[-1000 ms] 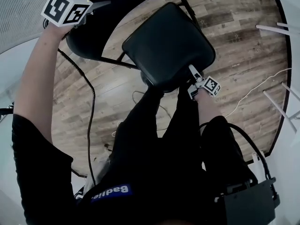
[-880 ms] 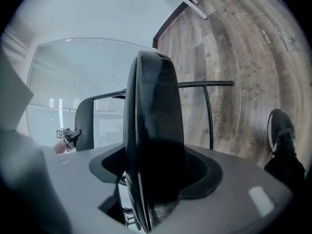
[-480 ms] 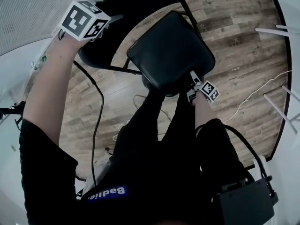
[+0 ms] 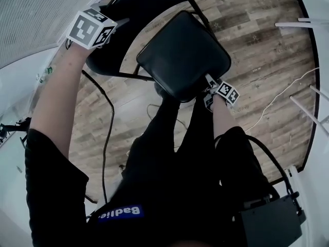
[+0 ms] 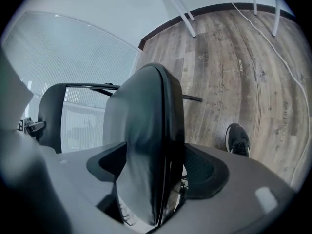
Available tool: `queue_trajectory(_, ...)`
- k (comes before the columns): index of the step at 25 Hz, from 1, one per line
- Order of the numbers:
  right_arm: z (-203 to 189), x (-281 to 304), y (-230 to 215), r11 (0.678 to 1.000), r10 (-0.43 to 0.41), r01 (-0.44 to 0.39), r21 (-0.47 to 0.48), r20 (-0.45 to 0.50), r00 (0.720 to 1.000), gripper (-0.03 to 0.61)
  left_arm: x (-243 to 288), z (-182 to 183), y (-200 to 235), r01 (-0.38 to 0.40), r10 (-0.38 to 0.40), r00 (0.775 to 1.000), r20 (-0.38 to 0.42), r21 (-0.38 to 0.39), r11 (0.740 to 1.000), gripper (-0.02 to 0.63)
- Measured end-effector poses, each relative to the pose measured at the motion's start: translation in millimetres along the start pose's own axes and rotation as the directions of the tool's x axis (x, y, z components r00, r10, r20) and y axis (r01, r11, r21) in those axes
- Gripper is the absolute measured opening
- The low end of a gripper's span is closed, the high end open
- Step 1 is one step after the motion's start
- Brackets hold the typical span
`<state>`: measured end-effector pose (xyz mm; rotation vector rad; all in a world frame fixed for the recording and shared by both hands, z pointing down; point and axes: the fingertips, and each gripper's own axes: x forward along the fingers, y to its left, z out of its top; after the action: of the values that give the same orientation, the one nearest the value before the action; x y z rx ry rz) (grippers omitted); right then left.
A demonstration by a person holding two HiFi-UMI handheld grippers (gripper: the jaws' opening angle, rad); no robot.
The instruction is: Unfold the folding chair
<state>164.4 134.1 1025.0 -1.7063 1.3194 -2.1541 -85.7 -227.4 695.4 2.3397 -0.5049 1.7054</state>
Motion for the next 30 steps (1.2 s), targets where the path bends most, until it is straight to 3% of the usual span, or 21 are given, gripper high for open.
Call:
queue_trajectory(4,-6,-38,33,0.996,0.002,-0.008,-0.083,-0.073,0.997,0.341,-12,1,-4,-0.033,0.033,0.999,0.028,0.001,0.999,0.249)
queue_trajectory(10,-29,-120,125,0.977,0.097,-0.127,-0.171,-0.172,0.98,0.341,-66,8,-4,-0.126,0.126,0.991,0.04,0.001,0.992,0.249)
queue_trajectory(14,-29,-172,189,0.935,0.131,-0.199,-0.295,-0.233,0.964,0.339,-119,13,-12,-0.172,0.176,0.976,0.124,-0.044,0.984,0.249)
queue_trajectory(17,-27,-211,241,0.891,0.171,-0.264,-0.369,-0.266,0.949,0.336,-165,16,-36,-0.162,0.182,0.963,0.2,-0.112,0.98,0.249)
queue_trajectory(22,-32,-267,331,0.789,0.271,-0.393,-0.472,-0.306,0.912,0.305,-231,16,-101,-0.091,0.193,0.906,0.376,-0.272,0.958,0.249)
queue_trajectory(26,-51,-305,397,0.674,0.336,-0.468,-0.571,-0.327,0.883,0.272,-268,17,-166,0.019,0.183,0.846,0.5,-0.373,0.928,0.249)
queue_trajectory(30,-66,-332,455,0.535,0.388,-0.517,-0.668,-0.349,0.853,0.206,-305,37,-201,0.094,0.188,0.768,0.612,-0.399,0.912,0.246)
